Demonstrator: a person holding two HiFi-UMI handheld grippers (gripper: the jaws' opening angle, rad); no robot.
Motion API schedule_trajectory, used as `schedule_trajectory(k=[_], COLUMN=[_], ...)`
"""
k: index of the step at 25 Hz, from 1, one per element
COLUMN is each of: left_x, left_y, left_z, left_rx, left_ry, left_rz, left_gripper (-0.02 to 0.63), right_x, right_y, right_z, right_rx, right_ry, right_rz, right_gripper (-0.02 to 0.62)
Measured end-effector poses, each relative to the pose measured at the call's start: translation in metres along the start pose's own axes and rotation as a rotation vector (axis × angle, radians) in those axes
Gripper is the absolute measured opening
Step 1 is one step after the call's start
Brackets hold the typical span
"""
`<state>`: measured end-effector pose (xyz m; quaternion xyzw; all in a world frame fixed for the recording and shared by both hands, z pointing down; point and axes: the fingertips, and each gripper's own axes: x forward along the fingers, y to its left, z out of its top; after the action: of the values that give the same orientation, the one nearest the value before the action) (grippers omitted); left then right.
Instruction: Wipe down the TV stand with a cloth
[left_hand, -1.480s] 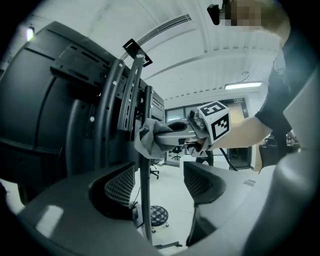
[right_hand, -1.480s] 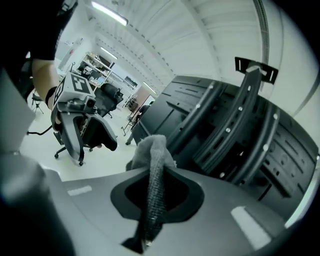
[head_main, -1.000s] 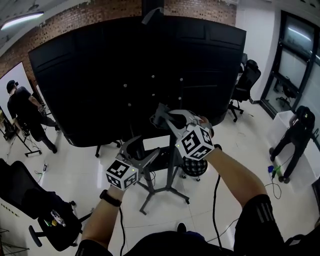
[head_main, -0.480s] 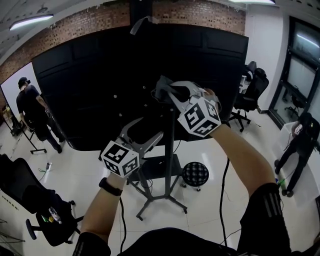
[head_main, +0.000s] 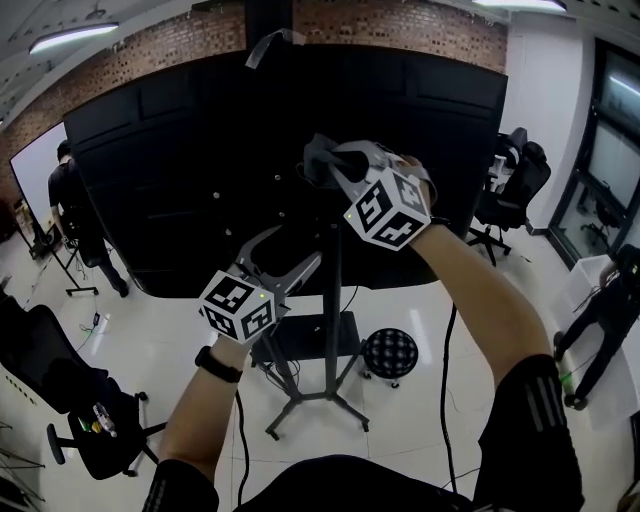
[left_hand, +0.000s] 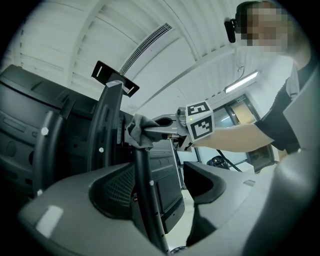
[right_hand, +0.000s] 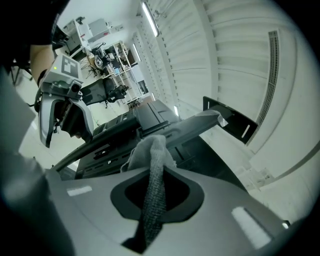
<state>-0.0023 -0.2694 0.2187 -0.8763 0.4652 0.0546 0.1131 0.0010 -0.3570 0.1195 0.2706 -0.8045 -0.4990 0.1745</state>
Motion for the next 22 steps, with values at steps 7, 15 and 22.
schedule_trajectory(k=[7,15,22], left_x=[0.002,0.001,-0.002], left_y=[0.000,-0.001,-0.005], left_z=[-0.024,-0.050,-0.081], left_rx=[-0.028,-0.054,-0.094], left_ry=[0.029,0.065,0.093], left_rz=[0.022,0.024,0.022], left_gripper=[0.328,0.328,0.328], right_x=[-0.007,-0.013,-0.013], right_y=[0.023,0.047,0.078], right_z=[-0.007,-0.019,-0.036], right_rx=[-0.048,-0.032,-0.026], right_ry=[-0.062,-0.080,-0.045], right_rz=[-0.035,-0.040,0.002], right_gripper=[0.015,0.015,0.015])
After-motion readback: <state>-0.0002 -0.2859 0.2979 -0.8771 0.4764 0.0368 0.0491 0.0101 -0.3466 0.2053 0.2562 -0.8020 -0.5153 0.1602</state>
